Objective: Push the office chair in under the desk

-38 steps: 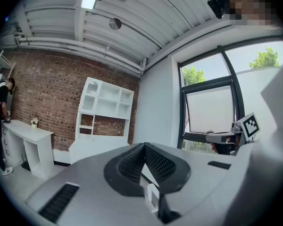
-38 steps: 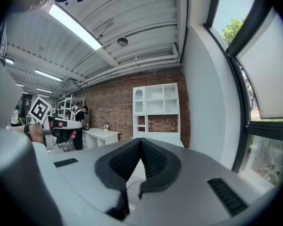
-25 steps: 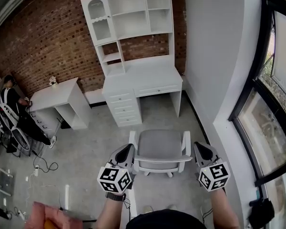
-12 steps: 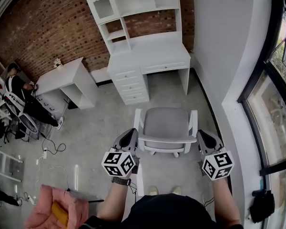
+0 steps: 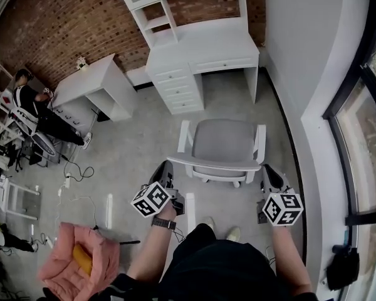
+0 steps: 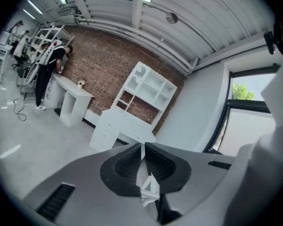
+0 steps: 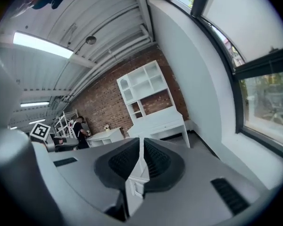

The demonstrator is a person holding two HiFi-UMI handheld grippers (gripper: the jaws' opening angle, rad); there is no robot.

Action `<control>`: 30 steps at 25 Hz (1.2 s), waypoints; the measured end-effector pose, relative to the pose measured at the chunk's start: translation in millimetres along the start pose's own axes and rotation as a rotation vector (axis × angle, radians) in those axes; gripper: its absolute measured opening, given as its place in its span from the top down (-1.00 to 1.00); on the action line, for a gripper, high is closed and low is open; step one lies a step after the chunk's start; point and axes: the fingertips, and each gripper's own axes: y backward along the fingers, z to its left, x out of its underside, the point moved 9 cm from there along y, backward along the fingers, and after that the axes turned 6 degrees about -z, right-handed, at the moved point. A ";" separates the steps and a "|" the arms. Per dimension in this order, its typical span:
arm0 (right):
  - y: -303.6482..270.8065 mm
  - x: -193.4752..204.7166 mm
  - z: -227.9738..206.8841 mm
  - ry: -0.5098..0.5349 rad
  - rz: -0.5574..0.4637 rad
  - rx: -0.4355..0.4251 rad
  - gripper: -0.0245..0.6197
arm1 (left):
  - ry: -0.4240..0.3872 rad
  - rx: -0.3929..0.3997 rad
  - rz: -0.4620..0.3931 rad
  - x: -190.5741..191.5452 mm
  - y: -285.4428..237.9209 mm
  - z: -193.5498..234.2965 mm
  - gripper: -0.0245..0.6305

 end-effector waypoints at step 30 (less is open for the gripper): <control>-102.6 131.8 -83.1 -0.553 0.248 0.580 0.15 | 0.313 -0.516 0.299 113.7 -165.0 160.3 0.33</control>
